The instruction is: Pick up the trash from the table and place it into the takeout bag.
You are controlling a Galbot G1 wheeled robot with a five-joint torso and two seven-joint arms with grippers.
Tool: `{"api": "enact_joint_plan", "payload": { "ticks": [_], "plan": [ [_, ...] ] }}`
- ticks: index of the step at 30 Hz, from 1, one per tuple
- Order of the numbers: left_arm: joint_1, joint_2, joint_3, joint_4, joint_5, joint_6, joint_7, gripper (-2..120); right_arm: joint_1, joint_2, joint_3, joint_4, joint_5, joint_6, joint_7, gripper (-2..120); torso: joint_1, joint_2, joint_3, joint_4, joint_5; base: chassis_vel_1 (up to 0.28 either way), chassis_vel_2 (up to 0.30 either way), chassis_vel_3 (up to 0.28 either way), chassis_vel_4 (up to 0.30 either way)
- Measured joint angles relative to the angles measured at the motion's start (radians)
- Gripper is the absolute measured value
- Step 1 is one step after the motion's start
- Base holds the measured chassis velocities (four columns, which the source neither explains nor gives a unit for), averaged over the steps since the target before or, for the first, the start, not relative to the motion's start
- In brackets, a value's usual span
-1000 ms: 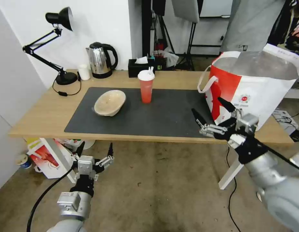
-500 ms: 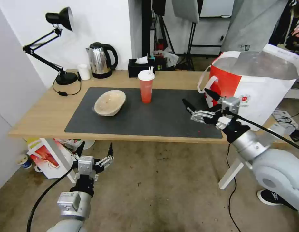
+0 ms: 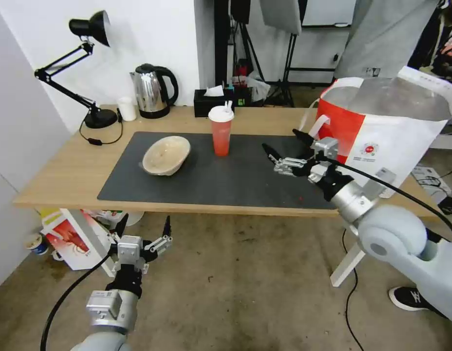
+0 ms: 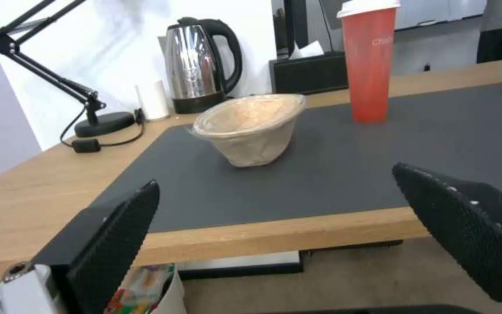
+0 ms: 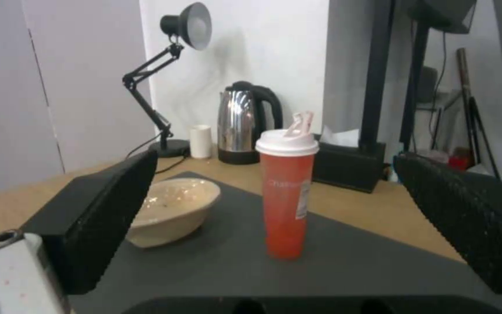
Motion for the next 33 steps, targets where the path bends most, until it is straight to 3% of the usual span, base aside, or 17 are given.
{"api": "enact_joint_plan", "payload": {
  "ticks": [23,33],
  "plan": [
    [0.0,0.0,0.0,0.0,0.0,0.0,0.0,100,0.268,0.128,-0.261,-0.191,0.022,-0.004,-0.006,100,0.0,0.0,0.0,0.0001,-0.0001,0.0,0.0,0.0,0.0],
    [0.0,0.0,0.0,0.0,0.0,0.0,0.0,100,0.311,0.161,-0.3,-0.278,0.017,-0.009,-0.006,100,0.0,0.0,0.0,-0.0001,0.0,0.0,0.0,0.0,0.0]
  ]
}}
